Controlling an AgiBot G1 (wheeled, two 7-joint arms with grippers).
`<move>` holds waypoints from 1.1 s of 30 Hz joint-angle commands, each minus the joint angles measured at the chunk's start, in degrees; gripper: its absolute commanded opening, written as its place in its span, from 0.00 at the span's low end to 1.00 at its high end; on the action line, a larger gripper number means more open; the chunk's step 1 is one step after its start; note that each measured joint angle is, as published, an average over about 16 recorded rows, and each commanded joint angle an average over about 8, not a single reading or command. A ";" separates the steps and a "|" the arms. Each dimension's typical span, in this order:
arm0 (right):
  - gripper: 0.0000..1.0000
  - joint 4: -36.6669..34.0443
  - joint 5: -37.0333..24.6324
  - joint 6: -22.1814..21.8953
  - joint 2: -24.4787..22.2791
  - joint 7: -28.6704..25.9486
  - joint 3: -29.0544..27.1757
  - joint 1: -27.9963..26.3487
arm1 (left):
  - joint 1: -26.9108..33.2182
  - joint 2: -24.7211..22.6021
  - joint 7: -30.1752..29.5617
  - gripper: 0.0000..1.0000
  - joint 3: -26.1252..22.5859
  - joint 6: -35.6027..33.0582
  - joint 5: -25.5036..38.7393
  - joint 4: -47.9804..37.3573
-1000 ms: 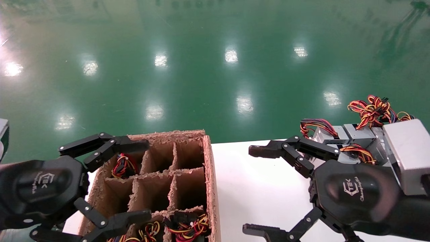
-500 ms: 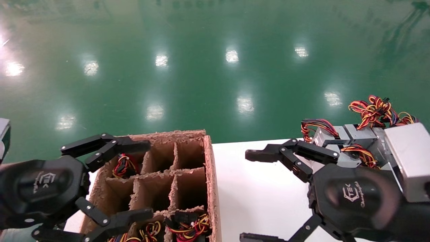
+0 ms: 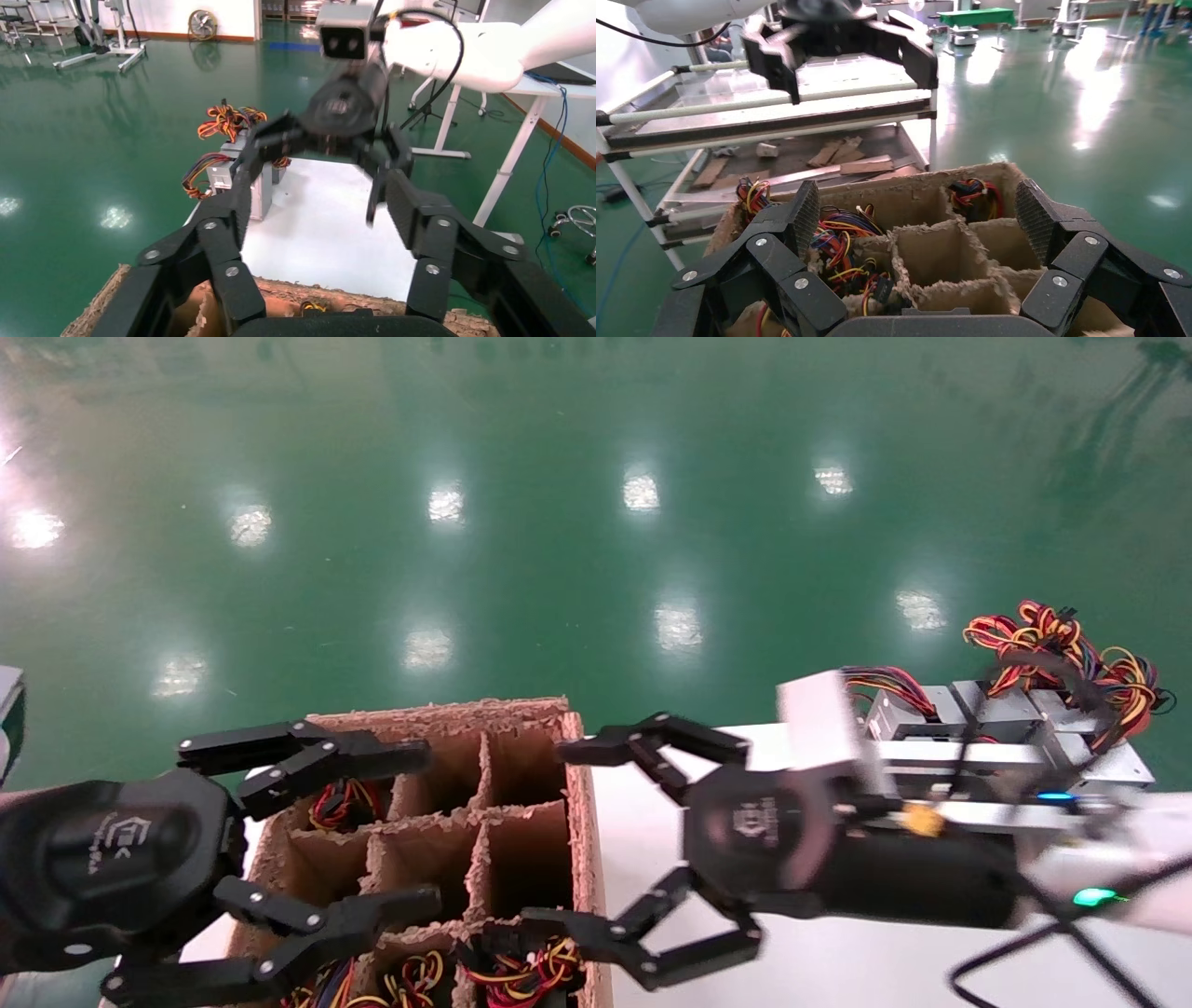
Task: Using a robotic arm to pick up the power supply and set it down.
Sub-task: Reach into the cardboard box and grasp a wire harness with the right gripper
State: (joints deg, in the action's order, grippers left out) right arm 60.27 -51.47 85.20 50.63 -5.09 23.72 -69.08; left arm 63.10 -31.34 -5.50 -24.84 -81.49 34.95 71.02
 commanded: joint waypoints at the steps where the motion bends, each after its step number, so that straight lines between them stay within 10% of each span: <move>1: 1.00 -3.08 -1.18 0.58 2.53 1.23 1.17 -1.12 | 0.00 0.00 0.00 0.00 0.00 0.00 0.00 0.00; 33: 1.00 -38.56 -7.37 1.52 26.38 18.09 8.79 -13.52 | 0.00 0.00 0.00 0.00 0.00 0.00 0.00 0.00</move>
State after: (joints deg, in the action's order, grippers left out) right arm 22.21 -58.81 86.59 76.90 12.68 32.75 -82.42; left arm 63.10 -31.34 -5.50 -24.84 -81.49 34.95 71.02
